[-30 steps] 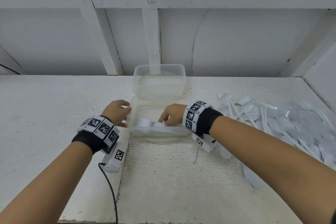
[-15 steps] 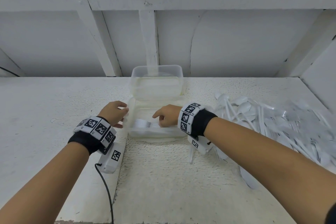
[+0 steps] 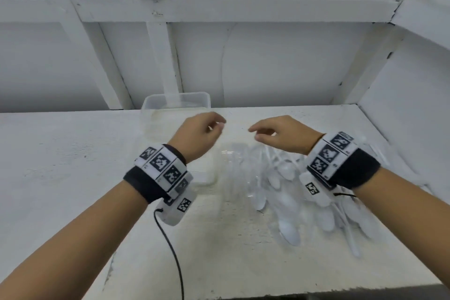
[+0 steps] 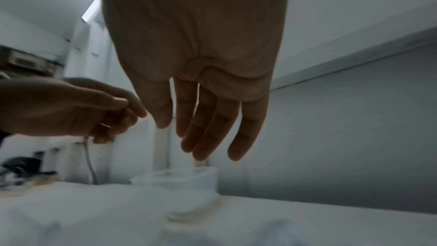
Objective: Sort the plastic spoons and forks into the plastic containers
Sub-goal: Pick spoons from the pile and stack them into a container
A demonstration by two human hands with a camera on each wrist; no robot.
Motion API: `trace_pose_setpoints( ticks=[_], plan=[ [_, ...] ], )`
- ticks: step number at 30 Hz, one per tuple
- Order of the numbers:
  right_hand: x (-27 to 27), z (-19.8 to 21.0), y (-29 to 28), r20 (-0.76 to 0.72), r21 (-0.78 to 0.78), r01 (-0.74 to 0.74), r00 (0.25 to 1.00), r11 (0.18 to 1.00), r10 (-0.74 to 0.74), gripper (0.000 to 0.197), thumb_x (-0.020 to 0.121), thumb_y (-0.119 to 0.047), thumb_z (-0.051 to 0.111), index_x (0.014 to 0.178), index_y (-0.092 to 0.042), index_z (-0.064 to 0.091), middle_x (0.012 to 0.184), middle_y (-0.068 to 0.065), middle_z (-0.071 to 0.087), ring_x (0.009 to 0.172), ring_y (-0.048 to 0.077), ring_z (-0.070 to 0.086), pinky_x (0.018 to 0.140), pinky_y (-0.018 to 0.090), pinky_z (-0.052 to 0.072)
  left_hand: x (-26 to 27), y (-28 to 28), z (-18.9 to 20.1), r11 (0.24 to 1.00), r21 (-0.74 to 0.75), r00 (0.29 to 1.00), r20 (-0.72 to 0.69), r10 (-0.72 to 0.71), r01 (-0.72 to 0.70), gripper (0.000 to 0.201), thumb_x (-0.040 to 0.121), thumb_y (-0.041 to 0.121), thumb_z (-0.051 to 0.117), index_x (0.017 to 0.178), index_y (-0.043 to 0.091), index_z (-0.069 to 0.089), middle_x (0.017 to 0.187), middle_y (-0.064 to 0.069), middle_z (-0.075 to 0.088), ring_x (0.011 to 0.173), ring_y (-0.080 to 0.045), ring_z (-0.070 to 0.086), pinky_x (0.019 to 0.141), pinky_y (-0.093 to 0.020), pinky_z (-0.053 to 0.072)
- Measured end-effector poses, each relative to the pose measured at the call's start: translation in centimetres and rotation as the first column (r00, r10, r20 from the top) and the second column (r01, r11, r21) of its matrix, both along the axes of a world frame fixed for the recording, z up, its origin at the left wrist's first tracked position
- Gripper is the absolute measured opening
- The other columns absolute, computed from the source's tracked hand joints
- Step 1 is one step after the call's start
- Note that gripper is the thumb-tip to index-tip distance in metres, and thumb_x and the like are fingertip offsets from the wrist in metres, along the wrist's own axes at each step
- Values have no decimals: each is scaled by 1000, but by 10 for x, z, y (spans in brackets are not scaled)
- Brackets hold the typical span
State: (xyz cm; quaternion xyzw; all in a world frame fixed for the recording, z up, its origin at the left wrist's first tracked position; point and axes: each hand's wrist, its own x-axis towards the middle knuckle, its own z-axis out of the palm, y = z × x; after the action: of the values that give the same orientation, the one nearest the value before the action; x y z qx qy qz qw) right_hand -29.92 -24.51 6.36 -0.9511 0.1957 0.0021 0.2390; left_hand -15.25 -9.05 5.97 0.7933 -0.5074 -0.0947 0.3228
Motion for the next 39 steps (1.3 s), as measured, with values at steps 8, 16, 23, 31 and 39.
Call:
trace_pose_setpoints(
  ticks=[8,16,23,31,39],
  plan=[
    [-107,-43,-30,-178,-2,191,966,982,-188,32,93,-23,55,124,-17,60,117,3,65,97,8,57,79,10,34,-98,-76,-61,811,407,899,-63,-433,420,29,95,15,44,116,11,63,118,-8,60,108,-21,55,83,-20,35],
    [-134,-83,-13,-280,46,120,954,992,-103,33,94,-22,51,126,-18,56,107,0,63,96,10,55,81,15,37,-122,-91,-105,666,655,785,178,-593,355,33,96,26,39,123,22,57,125,-3,54,117,-26,49,95,-35,35],
    [-136,-97,-20,-279,-32,76,957,997,-82,32,93,-25,52,125,-21,57,118,1,55,113,15,47,96,24,36,-117,-85,-104,593,708,728,164,-666,384,42,91,46,46,126,23,56,132,-1,46,121,-24,40,101,-38,30],
    [-138,-90,-30,-27,122,230,973,966,-228,26,90,-16,57,115,-13,65,102,2,64,93,13,58,84,19,42,-109,-94,-91,725,468,828,-24,-561,505,25,91,31,55,108,12,58,111,-2,58,103,-18,52,96,-37,38],
    [-134,-84,-36,-179,-165,73,979,984,-103,25,90,-33,57,110,-22,66,110,0,52,106,18,49,90,29,39,-81,-92,-39,942,-142,879,-339,-334,304,3,99,24,40,97,25,39,102,-5,68,91,-16,64,84,-30,51]
  ],
)
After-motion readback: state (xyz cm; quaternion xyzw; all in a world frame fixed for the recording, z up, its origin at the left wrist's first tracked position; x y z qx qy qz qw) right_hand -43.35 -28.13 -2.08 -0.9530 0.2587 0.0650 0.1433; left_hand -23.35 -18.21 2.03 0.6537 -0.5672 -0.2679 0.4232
